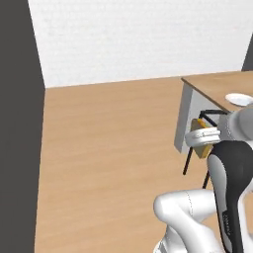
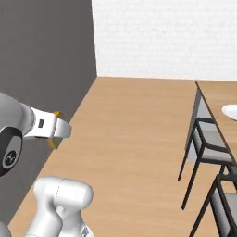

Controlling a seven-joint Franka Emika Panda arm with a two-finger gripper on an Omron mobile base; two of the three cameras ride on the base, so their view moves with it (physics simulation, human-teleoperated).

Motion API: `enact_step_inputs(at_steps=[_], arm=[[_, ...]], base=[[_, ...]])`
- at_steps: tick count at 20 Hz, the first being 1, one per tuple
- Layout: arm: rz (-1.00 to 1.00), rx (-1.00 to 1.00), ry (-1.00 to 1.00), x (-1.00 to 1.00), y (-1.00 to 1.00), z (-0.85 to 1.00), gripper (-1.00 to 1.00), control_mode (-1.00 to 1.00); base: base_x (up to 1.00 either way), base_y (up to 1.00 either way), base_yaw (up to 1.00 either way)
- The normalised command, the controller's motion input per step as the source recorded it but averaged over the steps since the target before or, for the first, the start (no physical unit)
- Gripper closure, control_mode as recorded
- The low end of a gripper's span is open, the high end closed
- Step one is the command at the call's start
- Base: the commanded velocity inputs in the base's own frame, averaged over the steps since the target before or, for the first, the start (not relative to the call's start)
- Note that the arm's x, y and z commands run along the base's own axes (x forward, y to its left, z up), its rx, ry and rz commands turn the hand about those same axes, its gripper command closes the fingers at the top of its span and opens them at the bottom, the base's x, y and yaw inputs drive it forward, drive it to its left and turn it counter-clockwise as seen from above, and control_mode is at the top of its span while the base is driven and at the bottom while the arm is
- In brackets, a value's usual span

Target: Start the toaster. Once the lever pops up, take the bread to the plate on the dining counter.

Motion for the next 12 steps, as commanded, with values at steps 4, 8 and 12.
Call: enact_step_inputs(at_steps=[4, 8, 12], arm=[[0.00, 0.00, 0.00, 0.00, 0.00, 0.00, 1.00, 1.00], [0.00, 0.00, 0.00, 0.00, 0.00, 0.00, 1.00, 1.00], [0.00, 0.00, 0.00, 0.00, 0.00, 0.00, 1.00, 1.00]], base=[[0.46, 0.25, -0.64], [0.37, 0.39, -0.71], [0.49, 0.38, -0.66]])
